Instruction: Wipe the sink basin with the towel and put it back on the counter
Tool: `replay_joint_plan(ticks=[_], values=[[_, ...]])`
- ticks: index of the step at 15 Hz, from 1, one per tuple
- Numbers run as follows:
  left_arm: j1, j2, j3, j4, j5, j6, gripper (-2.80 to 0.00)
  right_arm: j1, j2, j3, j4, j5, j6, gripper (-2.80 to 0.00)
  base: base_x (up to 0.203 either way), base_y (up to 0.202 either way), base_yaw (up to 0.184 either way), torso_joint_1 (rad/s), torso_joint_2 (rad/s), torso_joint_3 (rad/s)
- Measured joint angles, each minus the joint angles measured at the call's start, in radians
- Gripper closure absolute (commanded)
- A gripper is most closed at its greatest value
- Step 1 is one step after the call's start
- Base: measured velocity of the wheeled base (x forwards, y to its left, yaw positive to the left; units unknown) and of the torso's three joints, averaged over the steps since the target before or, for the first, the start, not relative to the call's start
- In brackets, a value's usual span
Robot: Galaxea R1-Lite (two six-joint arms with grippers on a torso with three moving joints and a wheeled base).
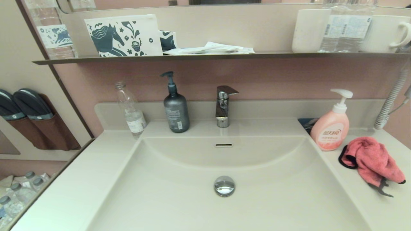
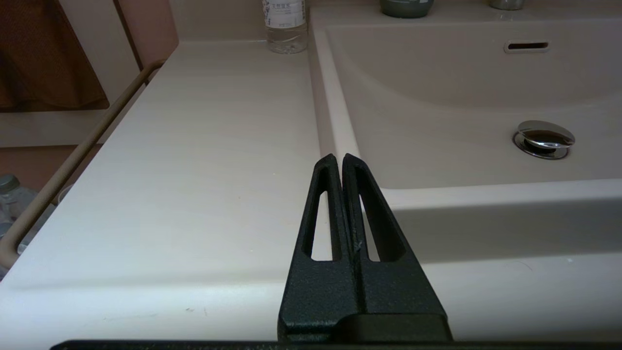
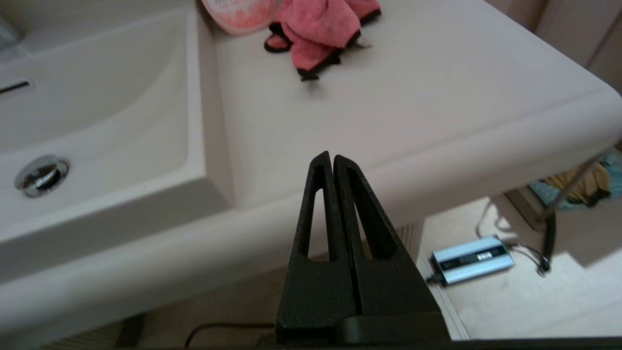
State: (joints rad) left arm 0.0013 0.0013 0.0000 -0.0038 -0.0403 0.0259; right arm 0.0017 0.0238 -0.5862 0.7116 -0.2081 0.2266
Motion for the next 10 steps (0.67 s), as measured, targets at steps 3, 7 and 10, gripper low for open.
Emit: replay_joint_plan(ticks=[3,7,10], values=[[0.0,0.0,0.0,0.0,0.001,0.0,0.0,0.0,-0.018,0.18,-0.237,0.003,-0.011,0.0,0.0,0.0,0.0,0.0,0.0,0.0],[0.0,0.0,0.0,0.0,0.0,0.0,0.0,0.0,-0.023,0.412,-0.578,0.009,-0.09,0.0,0.0,0.0,0.0,0.0,0.0,0.0],[0.0,0.0,0.0,0.0,0.0,0.0,0.0,0.0,-0.023,0.535,-0.777,0.056,-0.183,0.0,0.0,0.0,0.0,0.0,0.0,0.0]])
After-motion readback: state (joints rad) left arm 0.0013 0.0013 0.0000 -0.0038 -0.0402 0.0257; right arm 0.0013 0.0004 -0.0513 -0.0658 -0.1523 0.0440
